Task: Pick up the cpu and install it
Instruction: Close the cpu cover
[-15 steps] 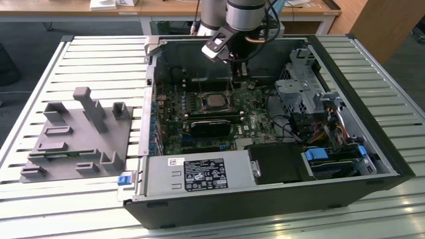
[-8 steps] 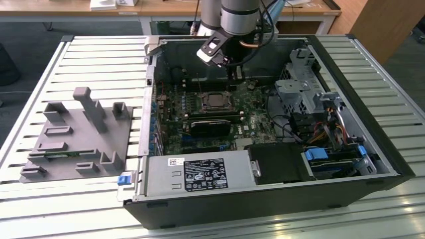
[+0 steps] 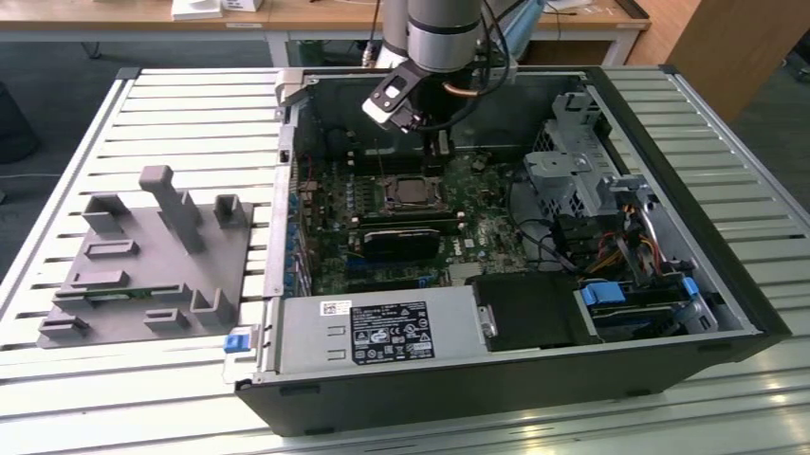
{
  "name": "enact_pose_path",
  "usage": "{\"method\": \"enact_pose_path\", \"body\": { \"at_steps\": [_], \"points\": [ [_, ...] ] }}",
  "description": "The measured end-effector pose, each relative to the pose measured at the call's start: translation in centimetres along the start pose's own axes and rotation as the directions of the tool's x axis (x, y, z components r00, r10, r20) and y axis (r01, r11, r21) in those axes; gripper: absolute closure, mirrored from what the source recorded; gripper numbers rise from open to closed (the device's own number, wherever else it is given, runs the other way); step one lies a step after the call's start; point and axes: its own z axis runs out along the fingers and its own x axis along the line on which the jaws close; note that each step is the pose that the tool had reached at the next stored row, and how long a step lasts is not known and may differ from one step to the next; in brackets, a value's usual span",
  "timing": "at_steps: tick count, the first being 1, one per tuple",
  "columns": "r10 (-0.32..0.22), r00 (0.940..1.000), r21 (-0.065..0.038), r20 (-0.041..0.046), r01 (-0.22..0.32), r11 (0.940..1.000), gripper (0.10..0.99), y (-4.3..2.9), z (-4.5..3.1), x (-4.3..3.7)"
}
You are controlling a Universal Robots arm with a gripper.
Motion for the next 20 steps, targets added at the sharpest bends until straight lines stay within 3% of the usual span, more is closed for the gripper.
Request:
{"method": "enact_pose_path", "body": {
  "at_steps": [10,20],
  "points": [
    [0.000,1.0000,0.000,-0.0001,0.000,1.0000,0.980,-2.28,0.63,0.06],
    [0.000,1.0000,0.000,0.0000,0.000,1.0000,0.980,-3.85,1.66,0.12]
  ]
}}
